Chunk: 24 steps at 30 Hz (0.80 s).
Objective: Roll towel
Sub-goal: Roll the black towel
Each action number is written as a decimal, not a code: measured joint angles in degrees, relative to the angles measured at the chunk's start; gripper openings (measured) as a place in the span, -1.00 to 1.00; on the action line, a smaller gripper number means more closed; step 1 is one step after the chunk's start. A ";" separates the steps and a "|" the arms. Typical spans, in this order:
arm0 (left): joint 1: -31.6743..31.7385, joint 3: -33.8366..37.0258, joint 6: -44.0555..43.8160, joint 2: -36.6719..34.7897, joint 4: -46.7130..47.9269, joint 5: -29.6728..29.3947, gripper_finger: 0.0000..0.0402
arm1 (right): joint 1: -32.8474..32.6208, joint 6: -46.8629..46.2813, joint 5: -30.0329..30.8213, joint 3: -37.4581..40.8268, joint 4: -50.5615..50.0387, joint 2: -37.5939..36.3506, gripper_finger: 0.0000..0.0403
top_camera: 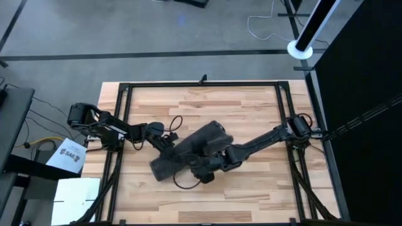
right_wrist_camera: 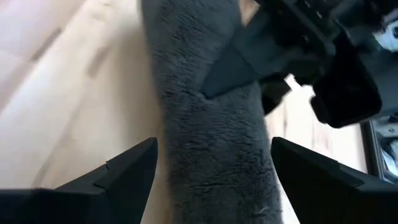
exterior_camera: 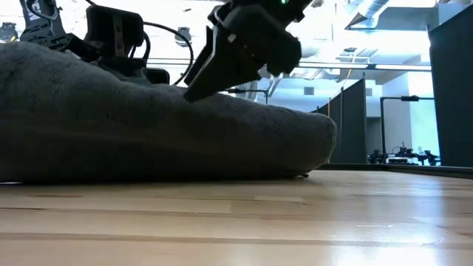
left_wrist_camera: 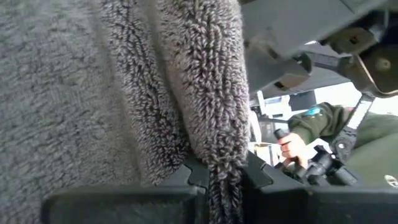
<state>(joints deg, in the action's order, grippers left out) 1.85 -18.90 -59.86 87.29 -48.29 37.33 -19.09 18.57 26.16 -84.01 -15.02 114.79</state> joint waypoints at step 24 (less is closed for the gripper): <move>0.00 3.10 -3.56 0.00 -11.50 0.08 -0.91 | 8.67 1.05 -27.69 -0.05 -1.22 0.59 0.38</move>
<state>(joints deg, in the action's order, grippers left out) 1.85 -15.79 -63.42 87.29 -59.79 37.41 -10.42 19.62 -1.52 -84.06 -16.24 115.38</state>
